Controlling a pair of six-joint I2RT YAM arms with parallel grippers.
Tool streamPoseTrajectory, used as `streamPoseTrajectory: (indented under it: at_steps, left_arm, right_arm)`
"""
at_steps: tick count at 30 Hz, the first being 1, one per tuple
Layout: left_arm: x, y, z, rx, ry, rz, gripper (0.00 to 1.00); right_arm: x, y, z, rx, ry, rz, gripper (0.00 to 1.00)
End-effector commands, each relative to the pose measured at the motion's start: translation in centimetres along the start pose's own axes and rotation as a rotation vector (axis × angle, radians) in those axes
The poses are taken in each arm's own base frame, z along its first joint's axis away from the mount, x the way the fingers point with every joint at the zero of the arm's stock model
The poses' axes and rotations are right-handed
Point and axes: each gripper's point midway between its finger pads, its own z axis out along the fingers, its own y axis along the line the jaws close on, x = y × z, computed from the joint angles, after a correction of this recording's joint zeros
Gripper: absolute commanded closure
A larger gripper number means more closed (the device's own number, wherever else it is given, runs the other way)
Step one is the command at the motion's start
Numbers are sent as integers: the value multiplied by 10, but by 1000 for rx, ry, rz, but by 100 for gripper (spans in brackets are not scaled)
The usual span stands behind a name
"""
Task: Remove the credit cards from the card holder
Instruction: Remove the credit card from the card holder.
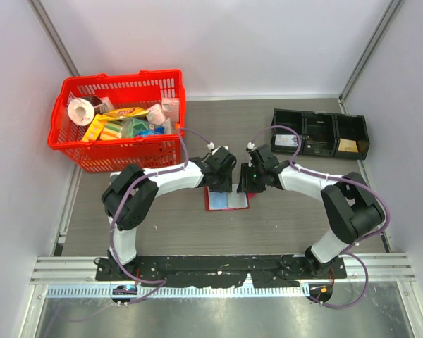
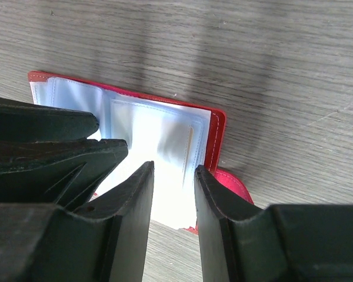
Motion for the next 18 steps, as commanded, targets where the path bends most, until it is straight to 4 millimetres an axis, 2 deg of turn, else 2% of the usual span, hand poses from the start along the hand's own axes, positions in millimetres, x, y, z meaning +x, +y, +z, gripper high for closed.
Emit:
streamPoseTrajectory:
  at_steps: [1, 10, 18]
  left_arm:
    - [26, 14, 16, -47, 90, -7, 59]
    - [28, 14, 17, -46, 98, -8, 60]
    - [29, 13, 18, -38, 101, -10, 60]
  right_arm:
    - [-9, 12, -6, -43, -39, -13, 62]
    - [-5, 14, -1, -57, -20, -15, 62]
    - [-10, 30, -9, -136, -41, -22, 66]
